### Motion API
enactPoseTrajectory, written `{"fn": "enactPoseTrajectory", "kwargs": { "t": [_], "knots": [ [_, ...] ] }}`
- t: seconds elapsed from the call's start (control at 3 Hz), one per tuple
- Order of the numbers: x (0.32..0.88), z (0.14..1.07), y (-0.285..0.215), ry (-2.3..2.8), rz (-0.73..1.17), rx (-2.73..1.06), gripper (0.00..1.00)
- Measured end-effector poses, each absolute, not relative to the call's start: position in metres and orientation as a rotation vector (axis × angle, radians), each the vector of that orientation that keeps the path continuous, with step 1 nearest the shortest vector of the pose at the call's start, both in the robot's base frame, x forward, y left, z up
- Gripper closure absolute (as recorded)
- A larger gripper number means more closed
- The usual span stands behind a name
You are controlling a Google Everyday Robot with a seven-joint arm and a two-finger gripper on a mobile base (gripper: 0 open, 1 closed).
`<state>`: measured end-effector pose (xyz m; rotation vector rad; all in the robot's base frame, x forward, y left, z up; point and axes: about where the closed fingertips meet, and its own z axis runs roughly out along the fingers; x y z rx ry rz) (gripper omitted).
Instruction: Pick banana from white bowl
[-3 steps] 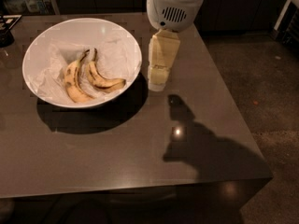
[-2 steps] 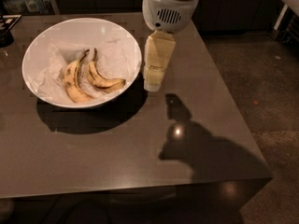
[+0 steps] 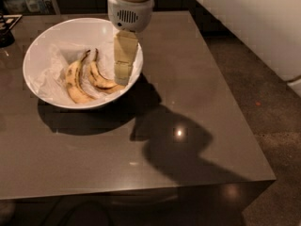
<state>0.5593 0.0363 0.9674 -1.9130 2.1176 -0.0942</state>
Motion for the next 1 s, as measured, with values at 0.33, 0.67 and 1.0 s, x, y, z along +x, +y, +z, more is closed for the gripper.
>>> {"fn": "enactPoseTrajectory", "kwargs": {
  "t": [0.33,0.67,1.0],
  "knots": [
    [0.562,0.968,0.043,2.1,-0.09,-1.913,0.0],
    [0.566,0.961,0.057,2.124,-0.043,-1.891,0.0],
    [0.58,0.948,0.084,2.158,0.028,-1.878,0.0]
  ]
}}
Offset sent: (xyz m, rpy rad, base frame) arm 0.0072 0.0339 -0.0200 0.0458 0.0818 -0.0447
